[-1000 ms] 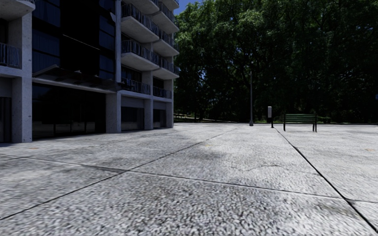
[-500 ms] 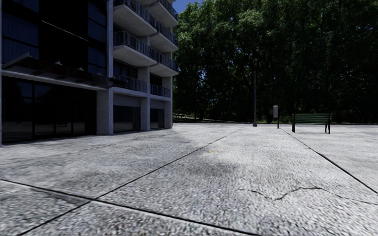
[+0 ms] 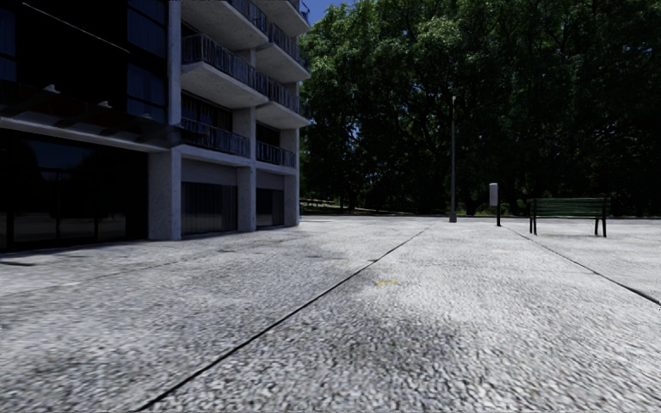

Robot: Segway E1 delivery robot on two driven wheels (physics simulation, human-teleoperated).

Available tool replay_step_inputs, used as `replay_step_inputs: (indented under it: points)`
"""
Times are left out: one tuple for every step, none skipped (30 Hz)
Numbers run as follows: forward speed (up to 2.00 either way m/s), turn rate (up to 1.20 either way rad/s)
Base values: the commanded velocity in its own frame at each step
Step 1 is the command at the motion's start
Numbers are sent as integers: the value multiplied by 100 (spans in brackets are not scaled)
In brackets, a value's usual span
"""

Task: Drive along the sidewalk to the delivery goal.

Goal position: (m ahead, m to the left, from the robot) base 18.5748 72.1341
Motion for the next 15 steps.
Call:
replay_step_inputs:
  points:
    - [200, 0]
    - [200, 0]
    - [200, 0]
    - [200, 0]
    - [200, 0]
    - [200, 0]
    - [200, 0]
    - [200, 0]
    - [200, 0]
    - [200, 0]
    - [200, 0]
    - [200, 0]
    - [200, 0]
    - [200, 0]
    - [200, 0]
